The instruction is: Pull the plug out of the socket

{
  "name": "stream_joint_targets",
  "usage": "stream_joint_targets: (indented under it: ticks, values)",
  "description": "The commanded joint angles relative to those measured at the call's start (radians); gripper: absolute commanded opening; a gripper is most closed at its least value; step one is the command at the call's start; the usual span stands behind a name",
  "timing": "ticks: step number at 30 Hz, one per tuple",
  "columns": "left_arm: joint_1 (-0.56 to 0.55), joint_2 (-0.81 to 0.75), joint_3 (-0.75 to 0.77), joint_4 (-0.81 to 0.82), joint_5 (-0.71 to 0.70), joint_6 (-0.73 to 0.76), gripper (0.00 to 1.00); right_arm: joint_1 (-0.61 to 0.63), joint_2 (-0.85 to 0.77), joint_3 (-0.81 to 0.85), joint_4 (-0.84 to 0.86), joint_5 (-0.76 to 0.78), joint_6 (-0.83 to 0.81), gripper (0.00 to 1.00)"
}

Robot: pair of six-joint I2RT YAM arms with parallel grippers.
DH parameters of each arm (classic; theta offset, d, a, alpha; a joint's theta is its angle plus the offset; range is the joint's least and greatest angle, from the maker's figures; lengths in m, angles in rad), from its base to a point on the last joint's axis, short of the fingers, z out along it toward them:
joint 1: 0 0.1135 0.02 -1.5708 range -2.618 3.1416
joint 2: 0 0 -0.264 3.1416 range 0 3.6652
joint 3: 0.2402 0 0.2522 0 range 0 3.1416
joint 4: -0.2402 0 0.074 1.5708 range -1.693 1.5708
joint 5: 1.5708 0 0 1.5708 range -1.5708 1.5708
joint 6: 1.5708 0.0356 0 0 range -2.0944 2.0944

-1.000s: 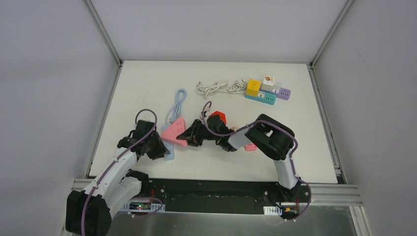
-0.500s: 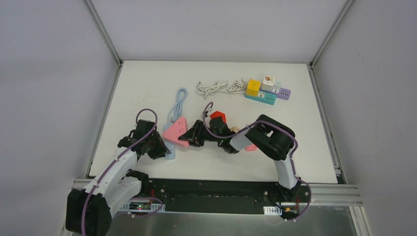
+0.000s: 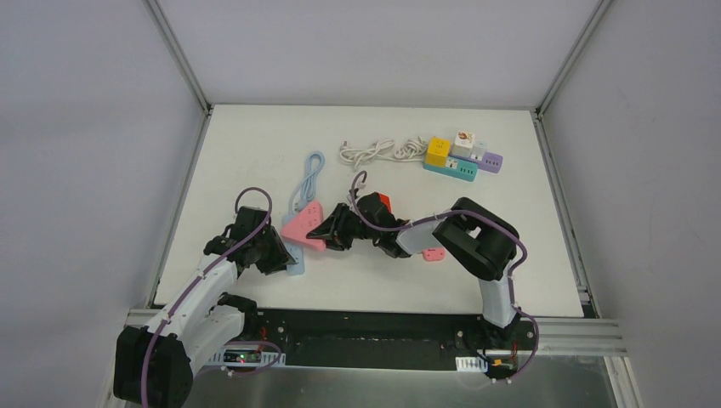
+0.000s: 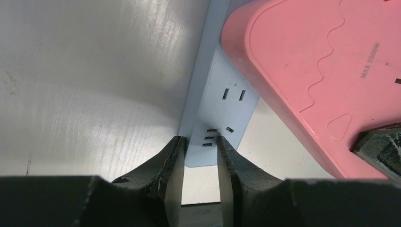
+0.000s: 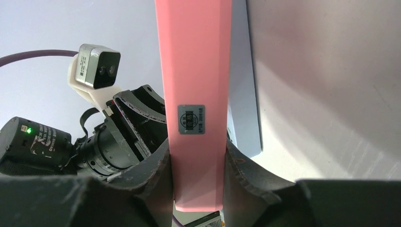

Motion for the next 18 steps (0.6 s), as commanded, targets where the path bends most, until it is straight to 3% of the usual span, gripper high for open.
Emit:
stream_joint_targets:
  ticks: [1,7,12,18]
  values:
    - [-0.01,0.018,-0.044,-0.047,-0.027,-0.005,0.29,-0.019,-0.08,-0.033,0.25,0.035,-0.026,0.0]
    - [-0.01,0.02,-0.043,-0.045,-0.029,-0.004,0.29,-0.016,-0.114,-0.063,0.326,0.015,-0.122,0.0]
    - [-0.01,0.021,-0.044,-0.044,-0.028,-0.004,0.29,-0.031,-0.095,0.042,0.006,0.058,-0.003,0.0]
    - [-0.01,0.021,-0.044,-0.044,-0.027,-0.005,0.29,-0.042,-0.086,0.033,0.005,0.047,0.101,0.0]
